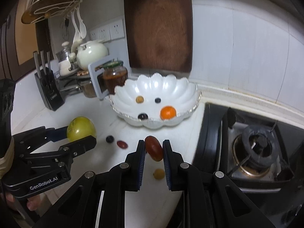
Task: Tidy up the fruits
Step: 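Lift and carry the apple and the red grape over the white bowl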
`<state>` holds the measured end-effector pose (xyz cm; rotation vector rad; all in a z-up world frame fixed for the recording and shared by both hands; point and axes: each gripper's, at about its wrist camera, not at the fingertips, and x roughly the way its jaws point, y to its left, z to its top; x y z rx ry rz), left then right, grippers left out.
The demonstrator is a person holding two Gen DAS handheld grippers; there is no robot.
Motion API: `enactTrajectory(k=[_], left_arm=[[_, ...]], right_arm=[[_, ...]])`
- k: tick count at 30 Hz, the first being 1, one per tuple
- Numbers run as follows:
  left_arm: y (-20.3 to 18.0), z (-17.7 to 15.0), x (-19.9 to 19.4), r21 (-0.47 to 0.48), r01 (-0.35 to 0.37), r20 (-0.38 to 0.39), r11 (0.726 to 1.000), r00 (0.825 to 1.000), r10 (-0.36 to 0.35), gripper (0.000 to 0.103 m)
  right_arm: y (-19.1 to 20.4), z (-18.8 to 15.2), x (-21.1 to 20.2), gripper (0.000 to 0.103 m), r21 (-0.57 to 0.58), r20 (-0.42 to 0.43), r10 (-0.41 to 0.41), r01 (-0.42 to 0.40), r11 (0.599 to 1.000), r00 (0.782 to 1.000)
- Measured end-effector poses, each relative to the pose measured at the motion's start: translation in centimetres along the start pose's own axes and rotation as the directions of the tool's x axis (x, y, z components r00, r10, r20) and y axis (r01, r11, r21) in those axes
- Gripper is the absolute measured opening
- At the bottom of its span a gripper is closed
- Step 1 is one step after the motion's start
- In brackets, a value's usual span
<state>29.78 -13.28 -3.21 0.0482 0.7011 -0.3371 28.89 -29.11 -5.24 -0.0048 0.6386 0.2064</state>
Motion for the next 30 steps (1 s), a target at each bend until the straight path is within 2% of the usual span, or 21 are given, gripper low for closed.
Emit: enactTrajectory(k=[8,22,30], left_arm=[[0.9,2.3,-0.7,0.014,-0.007,0.058,1.0,0.998,0.006,0.049],[2.3,7.2,0.2,0.021,-0.011,0.13,1.0,0.991,0.008,0.049],[3.0,10.4,1.5,0.032,-0.039,0.166,0.999,0.985,0.034,0.048]], right_arm=[[0.4,2.1,0.0,0.02,0.014,0.061,-0.018,0.018,1.0,0.998],[0.1,6.5,1.0,0.02,0.064,0.151,-0.037,0.027,0.998,0.988],[-0.4,9.2,3.1,0.02,0.082,0.145,-0.049,0.038,0.996,0.988]])
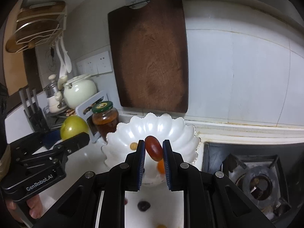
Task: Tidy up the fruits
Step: 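Lift and carry the apple and the red grape over the white bowl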
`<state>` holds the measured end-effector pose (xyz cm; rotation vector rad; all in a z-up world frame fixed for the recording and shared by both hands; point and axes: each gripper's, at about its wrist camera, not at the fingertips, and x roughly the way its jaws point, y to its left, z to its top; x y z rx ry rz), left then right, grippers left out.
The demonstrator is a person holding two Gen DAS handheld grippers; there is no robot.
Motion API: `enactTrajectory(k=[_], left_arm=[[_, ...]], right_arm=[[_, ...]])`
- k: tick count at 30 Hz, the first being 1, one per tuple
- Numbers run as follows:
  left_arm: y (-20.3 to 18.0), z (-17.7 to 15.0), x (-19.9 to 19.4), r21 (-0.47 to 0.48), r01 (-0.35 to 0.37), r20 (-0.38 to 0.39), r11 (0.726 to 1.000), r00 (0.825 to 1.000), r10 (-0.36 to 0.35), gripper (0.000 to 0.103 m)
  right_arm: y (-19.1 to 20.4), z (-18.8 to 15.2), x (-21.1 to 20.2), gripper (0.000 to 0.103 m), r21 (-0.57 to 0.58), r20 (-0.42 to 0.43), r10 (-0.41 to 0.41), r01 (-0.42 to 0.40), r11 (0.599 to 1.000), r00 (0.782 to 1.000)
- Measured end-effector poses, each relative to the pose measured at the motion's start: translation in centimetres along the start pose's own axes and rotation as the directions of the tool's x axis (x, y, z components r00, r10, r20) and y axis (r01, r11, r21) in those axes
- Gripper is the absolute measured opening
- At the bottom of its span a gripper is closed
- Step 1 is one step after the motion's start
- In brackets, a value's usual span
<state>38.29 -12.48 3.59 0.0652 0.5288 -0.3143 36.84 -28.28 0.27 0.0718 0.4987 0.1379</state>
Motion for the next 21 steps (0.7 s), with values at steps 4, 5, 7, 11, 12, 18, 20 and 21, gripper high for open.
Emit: enactTrajectory(k=[4,5,7,11,12,18,20,21], left_arm=[[0.3,1.2,1.5,0.003,-0.007,0.001,1.0,1.0,0.007,0.049],[0.3,1.4,1.9,0.005,-0.006,-0.001,1.0,1.0,0.006,0.049],[0.5,1.8,2.8,0.007,-0.009,-0.016,1.0,1.0,0.009,0.049],[0.9,2.5,5.1,0.003,0.001,-0.059,1.0,0.998,0.0,0.049],[1.0,2.6,5.6,0.001,0.005,-0.066,1.0,0.998,-0.005,0.049],[1.7,3.6,9.4,-0.022,0.017,-0.132,1.0,0.991,-0.02,0.049],[1.9,3.9,10.7,-0.021,0.016,-0.164,1.0,0.986,-0.019,0.049],[1.8,4.0,11.3,-0.016,0.021,-0.175,1.0,0.984,-0.023,0.049]], right_arm=[[-0.3,1.0,1.9,0.02,0.016,-0.02,-0.003,0.003,1.0,1.0],[-0.5,1.2,2.3,0.02,0.02,-0.024,-0.004,0.004,1.0,1.0],[-0.6,1.7,3.4,0.02,0.024,-0.036,-0.008,0.009,1.0,0.999],[-0.9,2.5,5.5,0.02,0.022,-0.072,-0.022,0.023,0.999,0.997],[-0.9,2.6,6.0,0.02,0.019,-0.083,-0.023,0.025,1.0,0.996],[-1.3,3.7,9.4,0.02,0.005,-0.145,-0.046,0.047,0.999,0.988],[-1.6,4.0,10.6,0.02,0.013,-0.168,-0.048,0.051,0.999,0.985],[-1.8,4.1,11.2,0.02,0.019,-0.182,-0.049,0.053,0.998,0.982]])
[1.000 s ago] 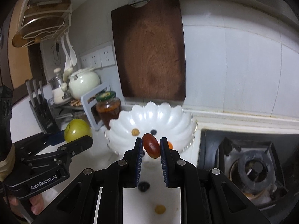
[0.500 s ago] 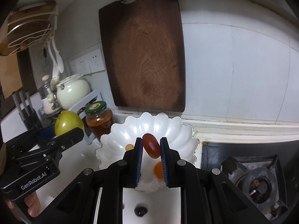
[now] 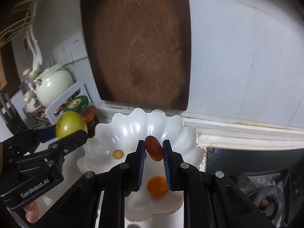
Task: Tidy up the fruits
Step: 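Lift and carry the apple and the red grape over the white bowl, then open the left tool to drop the apple while the right tool releases the grape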
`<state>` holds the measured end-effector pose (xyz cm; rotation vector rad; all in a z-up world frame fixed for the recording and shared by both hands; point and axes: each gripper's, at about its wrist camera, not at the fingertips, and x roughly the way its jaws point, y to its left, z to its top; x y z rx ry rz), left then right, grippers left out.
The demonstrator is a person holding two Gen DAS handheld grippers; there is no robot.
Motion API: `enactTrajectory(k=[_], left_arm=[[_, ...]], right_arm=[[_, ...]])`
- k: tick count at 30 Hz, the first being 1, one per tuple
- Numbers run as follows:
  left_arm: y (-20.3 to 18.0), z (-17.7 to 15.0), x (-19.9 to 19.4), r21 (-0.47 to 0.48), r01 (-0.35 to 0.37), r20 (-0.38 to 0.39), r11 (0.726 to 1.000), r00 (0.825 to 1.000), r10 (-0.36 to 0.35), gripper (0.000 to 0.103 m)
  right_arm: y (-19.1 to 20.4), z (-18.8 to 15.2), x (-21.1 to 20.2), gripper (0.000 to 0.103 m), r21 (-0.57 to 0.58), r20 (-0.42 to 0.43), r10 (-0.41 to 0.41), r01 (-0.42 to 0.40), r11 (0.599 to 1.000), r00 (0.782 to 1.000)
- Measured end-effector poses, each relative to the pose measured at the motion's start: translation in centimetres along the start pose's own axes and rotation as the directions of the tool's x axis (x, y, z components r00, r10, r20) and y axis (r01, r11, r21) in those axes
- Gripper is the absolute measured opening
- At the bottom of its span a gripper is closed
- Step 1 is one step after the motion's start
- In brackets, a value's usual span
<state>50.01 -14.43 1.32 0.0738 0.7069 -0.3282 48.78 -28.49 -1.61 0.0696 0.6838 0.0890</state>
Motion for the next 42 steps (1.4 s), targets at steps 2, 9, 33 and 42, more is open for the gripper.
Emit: enactTrajectory(k=[2,9,33,42], left_arm=[[0.1,0.4,1.2,0.0,0.004,-0.025,1.0,1.0,-0.004,0.049],[0.3,1.0,5.7,0.012,0.002,-0.118,1.0,0.993,-0.001,0.049],[-0.2,0.9,10.3,0.063,-0.076,-0.226,0.995,0.97,0.089,0.068],[0.3,0.3,5.4,0.059,-0.124,-0.142,0.991,0.981,0.131,0.073]], right_arm=[[-0.3,0.4,1.3,0.02,0.011,-0.028,0.0,0.0,1.0,1.0],[-1.4,0.6,5.3,0.02,0.043,-0.138,-0.011,0.017,0.999,0.99],[-3.5,0.3,8.9,0.04,0.081,-0.253,-0.052,0.075,0.994,0.966],[-3.4,0.5,4.3,0.04,0.045,-0.16,-0.103,0.112,0.993,0.982]])
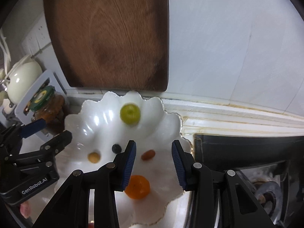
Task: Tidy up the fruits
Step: 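Open the left tool to drop the apple while the right tool releases the grape, then withdraw both open tools from the bowl toward the blueberry and brown fruit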
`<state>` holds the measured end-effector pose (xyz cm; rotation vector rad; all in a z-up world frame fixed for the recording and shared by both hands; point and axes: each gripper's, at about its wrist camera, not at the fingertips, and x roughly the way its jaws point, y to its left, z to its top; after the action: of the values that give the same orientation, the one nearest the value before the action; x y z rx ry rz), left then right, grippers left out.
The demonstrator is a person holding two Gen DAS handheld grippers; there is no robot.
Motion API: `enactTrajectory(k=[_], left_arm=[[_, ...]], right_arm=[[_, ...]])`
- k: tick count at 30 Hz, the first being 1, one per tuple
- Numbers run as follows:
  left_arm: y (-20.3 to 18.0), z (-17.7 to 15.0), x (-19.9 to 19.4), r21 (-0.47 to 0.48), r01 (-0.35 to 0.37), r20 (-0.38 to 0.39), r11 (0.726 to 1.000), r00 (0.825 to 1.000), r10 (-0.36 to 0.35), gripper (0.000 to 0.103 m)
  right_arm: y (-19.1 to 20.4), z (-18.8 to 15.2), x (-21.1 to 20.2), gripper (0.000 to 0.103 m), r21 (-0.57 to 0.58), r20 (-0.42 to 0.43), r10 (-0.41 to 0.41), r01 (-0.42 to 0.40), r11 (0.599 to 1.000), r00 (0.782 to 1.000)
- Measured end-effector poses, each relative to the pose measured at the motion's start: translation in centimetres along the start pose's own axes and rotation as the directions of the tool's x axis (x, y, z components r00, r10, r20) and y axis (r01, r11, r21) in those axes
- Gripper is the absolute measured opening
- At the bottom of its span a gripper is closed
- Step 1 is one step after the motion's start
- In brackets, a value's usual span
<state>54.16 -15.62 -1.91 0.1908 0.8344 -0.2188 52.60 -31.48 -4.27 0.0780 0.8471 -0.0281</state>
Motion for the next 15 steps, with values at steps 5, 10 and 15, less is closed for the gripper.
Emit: enactTrajectory(k=[5,10,15], left_arm=[[0.7,-0.7,-3.3,-0.011,0.004,0.055,1.0,0.998,-0.004,0.074],[0.8,-1.9,-6.3,0.003,0.004,0.111,1.0,0.994,-0.005,0.075],[1.0,-3.1,-9.6,0.007,0.015,0.157,1.0,0.987,-0.016,0.076]], right_arm=[[0.1,-0.9,-2.9,0.04,-0.013,0.05,0.004,-0.003,1.0,0.999],[0.5,-1.9,-5.7,0.04,-0.015,0.102,0.012,-0.01,1.0,0.995],[1.0,-2.9,-8.5,0.04,-0.017,0.158,0.024,-0.021,1.0,0.987]])
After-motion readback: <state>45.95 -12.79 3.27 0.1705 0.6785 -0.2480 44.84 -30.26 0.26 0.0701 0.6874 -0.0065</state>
